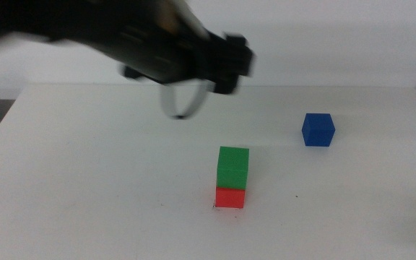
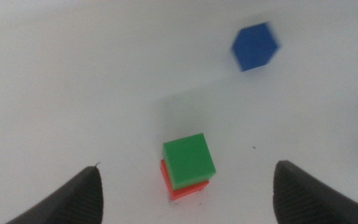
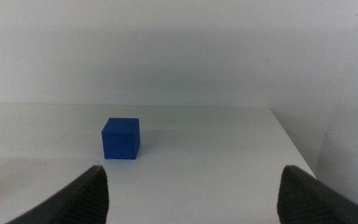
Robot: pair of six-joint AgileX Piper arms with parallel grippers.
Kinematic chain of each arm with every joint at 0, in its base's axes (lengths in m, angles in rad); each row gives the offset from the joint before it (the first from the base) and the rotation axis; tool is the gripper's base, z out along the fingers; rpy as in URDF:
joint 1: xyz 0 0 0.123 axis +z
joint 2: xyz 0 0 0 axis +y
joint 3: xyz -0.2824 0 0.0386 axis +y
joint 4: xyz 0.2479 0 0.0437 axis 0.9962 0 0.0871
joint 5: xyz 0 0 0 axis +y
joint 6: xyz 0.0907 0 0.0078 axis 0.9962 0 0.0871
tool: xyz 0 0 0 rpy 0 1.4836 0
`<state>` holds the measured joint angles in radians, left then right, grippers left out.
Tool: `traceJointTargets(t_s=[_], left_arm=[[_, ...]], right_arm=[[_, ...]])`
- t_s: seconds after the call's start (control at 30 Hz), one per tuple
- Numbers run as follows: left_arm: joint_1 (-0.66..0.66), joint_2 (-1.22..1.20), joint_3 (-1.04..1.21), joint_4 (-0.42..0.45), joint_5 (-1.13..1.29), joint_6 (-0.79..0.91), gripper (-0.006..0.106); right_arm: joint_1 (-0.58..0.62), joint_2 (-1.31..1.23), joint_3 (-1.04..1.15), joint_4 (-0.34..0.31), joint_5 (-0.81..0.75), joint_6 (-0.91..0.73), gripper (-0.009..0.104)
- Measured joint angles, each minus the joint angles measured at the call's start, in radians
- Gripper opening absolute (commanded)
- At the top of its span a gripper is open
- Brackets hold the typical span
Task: Stack red cubes first, then green, then blue cubes in a specific spot.
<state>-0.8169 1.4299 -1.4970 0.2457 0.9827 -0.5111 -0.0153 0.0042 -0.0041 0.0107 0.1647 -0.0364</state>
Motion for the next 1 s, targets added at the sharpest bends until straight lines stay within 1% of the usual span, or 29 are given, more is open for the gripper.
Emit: traceJointTargets(t_s=[0.07,0.13,0.17,0.23,0.33,0.5,1.0], left_arm=[[0.000,-0.130,0.042,-0.043,0.005,0.125,0.094],[0.000,-0.244,0.106,-0.088,0.003,0.203,0.094],[0.000,-0.351,0.189,-0.133,-0.002,0.248,0.094],[0.000,-0.457,0.259,-0.156,-0.003,0.267,0.094],[0.000,-0.573,0.307,-0.165,0.004,0.276,0.094],[0.000,-0.655,0.321,-0.176,0.006,0.276,0.094],[0.000,-0.657,0.321,-0.165,-0.010,0.276,0.094]], right_arm=[[0.000,0.000,0.000,0.000,0.000,0.000,0.093],[0.000,0.000,0.000,0.000,0.000,0.000,0.093],[0.000,0.000,0.000,0.000,0.000,0.000,0.093],[0.000,0.000,0.000,0.000,0.000,0.000,0.093],[0.000,0.000,0.000,0.000,0.000,0.000,0.093],[0.000,0.000,0.000,0.000,0.000,0.000,0.093],[0.000,0.000,0.000,0.000,0.000,0.000,0.093]])
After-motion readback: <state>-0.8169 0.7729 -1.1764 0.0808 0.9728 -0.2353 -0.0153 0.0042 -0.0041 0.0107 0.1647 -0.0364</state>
